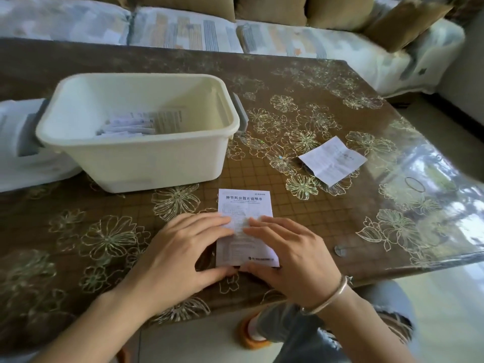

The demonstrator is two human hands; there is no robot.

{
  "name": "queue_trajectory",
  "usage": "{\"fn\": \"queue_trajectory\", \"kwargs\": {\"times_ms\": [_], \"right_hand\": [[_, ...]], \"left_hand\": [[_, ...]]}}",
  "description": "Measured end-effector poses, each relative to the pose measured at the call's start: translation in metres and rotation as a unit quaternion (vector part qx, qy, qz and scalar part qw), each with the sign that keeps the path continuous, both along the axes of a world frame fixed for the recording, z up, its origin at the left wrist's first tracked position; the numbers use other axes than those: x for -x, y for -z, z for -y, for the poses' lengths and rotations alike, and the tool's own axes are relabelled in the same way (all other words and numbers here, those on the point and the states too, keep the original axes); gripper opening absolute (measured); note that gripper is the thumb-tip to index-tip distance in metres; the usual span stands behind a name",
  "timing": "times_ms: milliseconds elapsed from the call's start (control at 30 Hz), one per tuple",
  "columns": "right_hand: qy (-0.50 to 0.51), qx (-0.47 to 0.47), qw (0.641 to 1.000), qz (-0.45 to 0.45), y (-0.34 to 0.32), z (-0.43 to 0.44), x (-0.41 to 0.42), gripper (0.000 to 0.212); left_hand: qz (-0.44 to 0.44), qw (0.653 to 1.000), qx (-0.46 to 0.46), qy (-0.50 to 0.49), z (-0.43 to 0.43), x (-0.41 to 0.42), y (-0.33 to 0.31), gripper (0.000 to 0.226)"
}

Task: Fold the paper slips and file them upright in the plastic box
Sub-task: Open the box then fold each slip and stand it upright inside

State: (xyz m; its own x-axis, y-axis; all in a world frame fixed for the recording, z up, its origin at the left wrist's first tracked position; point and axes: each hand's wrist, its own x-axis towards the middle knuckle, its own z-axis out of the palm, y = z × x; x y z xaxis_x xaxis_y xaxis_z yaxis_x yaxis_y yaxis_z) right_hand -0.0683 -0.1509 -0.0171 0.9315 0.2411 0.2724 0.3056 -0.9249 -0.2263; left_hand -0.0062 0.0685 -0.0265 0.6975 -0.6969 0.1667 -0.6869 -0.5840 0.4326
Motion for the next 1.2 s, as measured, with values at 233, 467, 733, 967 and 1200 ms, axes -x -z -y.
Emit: {"fn": "queue_trajectory", "kwargs": {"times_ms": [233, 467, 733, 967, 1200], "right_hand": [[-0.002, -0.057, 0.997, 0.051, 0.01, 0.001, 0.007, 0.035], [-0.01, -0.069, 0.997, 0.042, 0.013, 0.001, 0.011, 0.047], [0.027, -0.119, 0.991, 0.047, 0.016, -0.002, 0.016, 0.037], [0.115, -0.282, 0.952, 0.025, 0.01, -0.01, 0.02, 0.037], [0.21, -0.266, 0.941, 0.014, 0.01, -0.028, 0.007, 0.053]], "left_hand": [[0.018, 1.0, 0.02, -0.007, 0.003, 0.001, 0.001, 0.07], [0.021, 0.998, 0.035, -0.048, 0.01, -0.002, -0.001, 0.052], [0.034, 0.988, 0.122, -0.087, 0.014, -0.001, 0.0, 0.023], [0.018, 0.971, 0.181, -0.154, -0.001, 0.025, 0.002, 0.034], [0.046, 0.957, 0.165, -0.234, 0.012, 0.031, 0.0, 0.009]]}}
